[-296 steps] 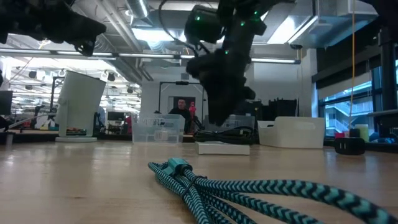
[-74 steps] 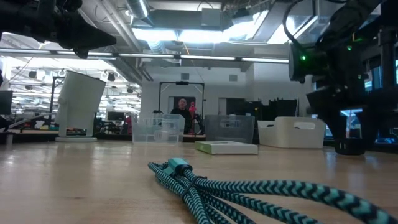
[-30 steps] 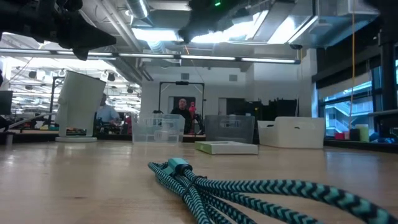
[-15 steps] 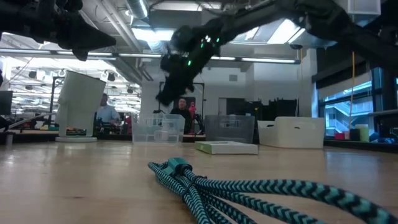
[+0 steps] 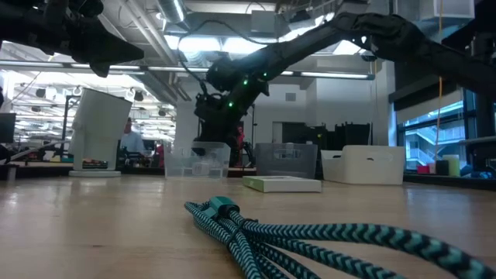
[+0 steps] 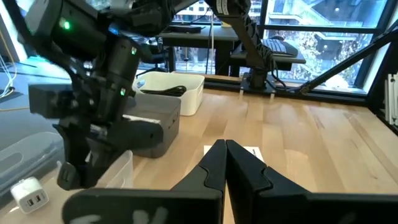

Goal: Pick and place items into bin
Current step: Put the black charger adapter into the transparent bin, then put the black charger cable into the white bin

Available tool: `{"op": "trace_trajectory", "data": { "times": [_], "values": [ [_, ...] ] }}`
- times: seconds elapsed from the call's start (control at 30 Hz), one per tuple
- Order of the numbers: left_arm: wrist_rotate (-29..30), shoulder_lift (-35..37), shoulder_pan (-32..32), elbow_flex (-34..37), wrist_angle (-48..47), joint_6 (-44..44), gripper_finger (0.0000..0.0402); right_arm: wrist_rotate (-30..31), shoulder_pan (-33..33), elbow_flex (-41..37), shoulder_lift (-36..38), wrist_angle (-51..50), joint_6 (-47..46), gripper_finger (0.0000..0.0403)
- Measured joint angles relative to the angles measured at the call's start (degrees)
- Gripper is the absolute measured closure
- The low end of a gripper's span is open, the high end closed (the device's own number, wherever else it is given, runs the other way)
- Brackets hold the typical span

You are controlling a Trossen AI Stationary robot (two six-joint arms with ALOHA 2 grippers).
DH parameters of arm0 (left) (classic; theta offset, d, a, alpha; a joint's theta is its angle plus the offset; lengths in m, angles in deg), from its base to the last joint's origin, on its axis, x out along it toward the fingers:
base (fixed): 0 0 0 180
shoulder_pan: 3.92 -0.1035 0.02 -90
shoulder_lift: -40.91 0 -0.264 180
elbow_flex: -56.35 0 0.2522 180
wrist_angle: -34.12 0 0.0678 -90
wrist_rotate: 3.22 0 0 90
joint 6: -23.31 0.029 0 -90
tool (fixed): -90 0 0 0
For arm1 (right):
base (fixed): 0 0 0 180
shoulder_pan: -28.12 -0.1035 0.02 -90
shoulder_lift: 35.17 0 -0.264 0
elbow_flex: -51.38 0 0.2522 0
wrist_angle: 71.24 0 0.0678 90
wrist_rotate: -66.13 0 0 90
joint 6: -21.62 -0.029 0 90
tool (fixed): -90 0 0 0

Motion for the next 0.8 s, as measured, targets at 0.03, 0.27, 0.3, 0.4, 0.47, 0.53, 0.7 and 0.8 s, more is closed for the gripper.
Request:
{"op": "trace_trajectory", "data": {
  "times": [0.03, 0.27, 0.3, 0.4, 0.47, 0.53, 0.7, 0.8],
  "values": [
    [-0.02, 0.0, 0.0, 0.0, 0.0, 0.0, 0.04, 0.04, 0.04, -0.07, -0.11, -0.05, 0.0, 0.0218],
    [-0.04, 0.0, 0.0, 0.0, -0.09, 0.0, 0.0398, 0.04, 0.0, 0.01, 0.06, 0.44, -0.15, 0.0214],
    [-0.04, -0.02, 0.0, 0.0, -0.09, 0.02, 0.0399, 0.04, -0.01, 0.02, 0.06, 0.37, -0.13, 0.0218],
    [-0.04, -0.02, 0.0, 0.0, -0.07, 0.02, 0.0399, 0.06, -0.01, 0.04, 0.06, 0.35, -0.07, 0.0229],
    [-0.07, -0.01, 0.0, 0.0, -0.07, 0.01, 0.0399, 0.21, 0.11, 1.14, 0.06, -1.57, -0.11, 0.0238],
    [-0.07, -0.01, 0.0, 0.0, -0.07, -0.01, 0.0398, 0.18, 0.42, 3.69, 0.12, -4.31, 0.05, 0.0247],
    [-0.07, 0.0, 0.0, 0.0, -0.05, 0.0, 0.0399, 0.09, 1.89, 9.41, 1.43, -12.17, 0.1, 0.0282],
    [-0.07, -0.02, 0.0, 0.0, -0.03, 0.01, 0.0399, -1.89, 3.1, 8.04, 4.52, -15.44, 0.44, 0.0312]
  ]
}}
